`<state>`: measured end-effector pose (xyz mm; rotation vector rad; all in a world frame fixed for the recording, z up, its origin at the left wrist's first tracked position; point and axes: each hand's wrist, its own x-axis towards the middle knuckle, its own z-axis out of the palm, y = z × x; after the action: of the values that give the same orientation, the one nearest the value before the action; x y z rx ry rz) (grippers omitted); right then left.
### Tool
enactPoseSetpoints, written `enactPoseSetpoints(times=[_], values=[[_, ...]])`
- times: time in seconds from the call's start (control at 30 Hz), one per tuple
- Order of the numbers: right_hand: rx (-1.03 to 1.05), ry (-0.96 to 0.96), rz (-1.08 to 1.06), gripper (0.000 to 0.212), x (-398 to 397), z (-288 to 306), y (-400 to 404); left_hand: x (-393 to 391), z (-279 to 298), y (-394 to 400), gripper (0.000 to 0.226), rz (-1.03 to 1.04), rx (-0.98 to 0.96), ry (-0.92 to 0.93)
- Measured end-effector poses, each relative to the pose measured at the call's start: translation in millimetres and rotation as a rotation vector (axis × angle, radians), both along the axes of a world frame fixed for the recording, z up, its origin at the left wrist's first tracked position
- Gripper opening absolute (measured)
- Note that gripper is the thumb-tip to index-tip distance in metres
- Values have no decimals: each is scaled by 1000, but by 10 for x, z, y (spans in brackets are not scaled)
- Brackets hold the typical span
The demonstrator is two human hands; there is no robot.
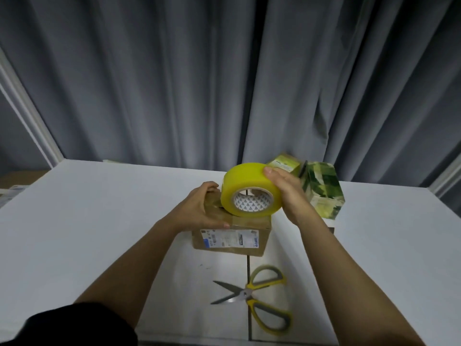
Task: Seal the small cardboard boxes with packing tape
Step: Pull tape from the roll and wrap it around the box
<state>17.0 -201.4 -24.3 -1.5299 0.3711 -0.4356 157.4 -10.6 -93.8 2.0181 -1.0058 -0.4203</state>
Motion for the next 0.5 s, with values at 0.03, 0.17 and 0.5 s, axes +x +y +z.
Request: enactPoseSetpoints(times=[0.03,0.17,0.5], values=[[-33,11,-6,50,6,33,3,1,-3,5,100,0,-11,0],[-346,65,-13,20,-74,338,-260,-19,-24,25,89,8,-32,-14],[-787,585,-95,45,-405,-80,-672,-71,-4,1,80,-24,-71,23]])
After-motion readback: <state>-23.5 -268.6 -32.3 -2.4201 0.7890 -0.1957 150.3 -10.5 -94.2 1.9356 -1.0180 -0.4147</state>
